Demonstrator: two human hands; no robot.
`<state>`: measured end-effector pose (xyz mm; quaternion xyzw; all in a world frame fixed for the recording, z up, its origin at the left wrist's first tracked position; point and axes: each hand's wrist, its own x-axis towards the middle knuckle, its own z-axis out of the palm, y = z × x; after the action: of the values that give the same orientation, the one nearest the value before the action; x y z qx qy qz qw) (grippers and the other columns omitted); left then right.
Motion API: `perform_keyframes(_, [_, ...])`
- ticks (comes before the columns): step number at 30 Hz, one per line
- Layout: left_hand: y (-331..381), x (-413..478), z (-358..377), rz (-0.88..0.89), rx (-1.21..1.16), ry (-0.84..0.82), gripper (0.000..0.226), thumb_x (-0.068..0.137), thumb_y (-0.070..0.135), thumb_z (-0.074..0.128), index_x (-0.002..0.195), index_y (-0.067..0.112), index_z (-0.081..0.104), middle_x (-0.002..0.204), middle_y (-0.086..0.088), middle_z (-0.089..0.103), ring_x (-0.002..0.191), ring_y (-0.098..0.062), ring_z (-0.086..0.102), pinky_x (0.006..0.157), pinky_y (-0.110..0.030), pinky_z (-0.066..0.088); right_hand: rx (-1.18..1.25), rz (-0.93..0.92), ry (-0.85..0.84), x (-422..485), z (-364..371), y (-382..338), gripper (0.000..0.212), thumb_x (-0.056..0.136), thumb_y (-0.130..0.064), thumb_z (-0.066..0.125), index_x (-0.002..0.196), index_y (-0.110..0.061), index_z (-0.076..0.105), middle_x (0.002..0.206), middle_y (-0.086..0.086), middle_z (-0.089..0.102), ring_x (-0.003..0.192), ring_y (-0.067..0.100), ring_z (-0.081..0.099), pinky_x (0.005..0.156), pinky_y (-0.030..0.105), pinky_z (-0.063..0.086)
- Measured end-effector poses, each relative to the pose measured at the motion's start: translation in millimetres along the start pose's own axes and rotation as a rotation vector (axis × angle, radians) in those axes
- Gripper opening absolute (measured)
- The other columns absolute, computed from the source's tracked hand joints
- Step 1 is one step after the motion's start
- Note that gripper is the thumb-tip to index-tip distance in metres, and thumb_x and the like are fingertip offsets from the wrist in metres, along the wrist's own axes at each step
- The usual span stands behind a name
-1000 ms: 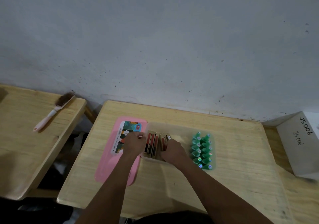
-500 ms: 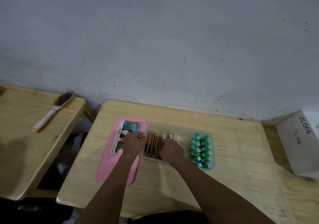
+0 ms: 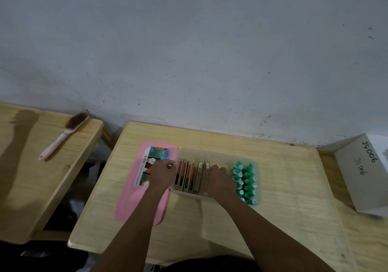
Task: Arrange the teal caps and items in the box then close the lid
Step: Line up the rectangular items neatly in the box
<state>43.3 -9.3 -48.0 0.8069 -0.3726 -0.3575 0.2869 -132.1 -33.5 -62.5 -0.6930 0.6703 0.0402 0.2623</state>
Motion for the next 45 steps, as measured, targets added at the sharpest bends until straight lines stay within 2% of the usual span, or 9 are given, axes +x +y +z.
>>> perform_keyframes(6, [2,-1,0,0.001,0.022,0.009,0.030,0.092,0.016,0.058,0.119,0.006,0.066,0.117,-0.017,0.068,0.100,-0.031,0.067,0.089,-0.047,0.057,0.175,0.069,0.007,4,4,3,0.033,0.093,-0.035,0.049,0.118,-0.014,0.045,0.111,0.010,0.065,0.100,0.030,0.063,0.073,0.035,0.047])
perform_keyframes(11, [3,-2,0,0.014,0.031,0.010,0.031,0.092,0.015,0.058,0.120,0.005,0.065,0.121,-0.018,0.066,0.101,-0.031,0.067,0.088,-0.048,0.057,0.635,0.163,-0.099,5,-2,3,0.041,0.088,-0.035,0.059,0.118,-0.007,0.057,0.106,0.008,0.068,0.082,0.018,0.066,0.069,0.031,0.054])
perform_keyframes(14, [3,-2,0,-0.003,0.021,0.008,0.030,0.092,0.016,0.058,0.120,0.006,0.065,0.122,-0.017,0.065,0.102,-0.031,0.066,0.087,-0.047,0.058,0.838,0.194,-0.150,2,-10,6,0.017,0.091,-0.025,0.051,0.089,-0.013,0.063,0.075,0.002,0.058,0.058,0.012,0.048,0.057,0.022,0.038])
perform_keyframes(18, [2,-2,0,-0.008,0.009,0.003,0.030,0.092,0.017,0.058,0.119,0.007,0.065,0.121,-0.017,0.065,0.102,-0.033,0.066,0.086,-0.048,0.058,0.938,0.225,-0.206,-1,-13,9,0.024,0.087,-0.023,0.049,0.081,-0.013,0.070,0.074,0.003,0.056,0.069,0.018,0.047,0.063,0.031,0.035])
perform_keyframes(22, [2,-2,0,-0.005,0.007,0.002,0.030,0.092,0.017,0.058,0.119,0.007,0.065,0.119,-0.017,0.067,0.101,-0.032,0.067,0.086,-0.047,0.058,0.938,0.168,-0.253,-6,-15,2,0.015,0.091,-0.017,0.056,0.087,-0.024,0.069,0.081,0.000,0.065,0.074,0.015,0.055,0.065,0.028,0.042])
perform_keyframes(26, [1,-2,0,-0.010,0.003,-0.002,0.030,0.092,0.016,0.058,0.119,0.007,0.065,0.116,-0.016,0.068,0.099,-0.031,0.067,0.086,-0.046,0.058,0.849,0.099,-0.300,-6,-7,-11,0.016,0.087,-0.013,0.064,0.102,-0.015,0.062,0.096,0.009,0.072,0.074,0.017,0.062,0.062,0.027,0.048])
perform_keyframes(32, [1,-2,0,-0.004,0.001,0.000,0.031,0.092,0.016,0.057,0.120,0.007,0.064,0.115,-0.017,0.069,0.098,-0.036,0.068,0.084,-0.043,0.058,0.494,-0.030,-0.187,3,4,-18,0.021,0.082,-0.030,0.068,0.062,-0.025,0.062,0.079,0.004,0.074,0.078,0.023,0.070,0.078,0.041,0.057])
perform_keyframes(39, [0,-2,0,0.001,-0.004,-0.006,0.031,0.092,0.015,0.057,0.121,0.006,0.064,0.114,-0.018,0.068,0.099,-0.033,0.067,0.083,-0.043,0.059,0.406,-0.091,-0.186,12,-1,-6,0.022,0.092,-0.026,0.058,0.095,-0.017,0.078,0.087,0.006,0.076,0.071,0.017,0.066,0.071,0.030,0.052])
perform_keyframes(45, [2,-2,1,0.005,0.002,-0.002,0.032,0.093,0.014,0.057,0.123,0.005,0.063,0.119,-0.017,0.066,0.100,-0.031,0.067,0.084,-0.039,0.059,0.459,0.059,-0.131,13,0,-6,0.015,0.085,-0.036,0.057,0.094,-0.024,0.057,0.092,0.001,0.070,0.083,0.019,0.066,0.076,0.033,0.052])
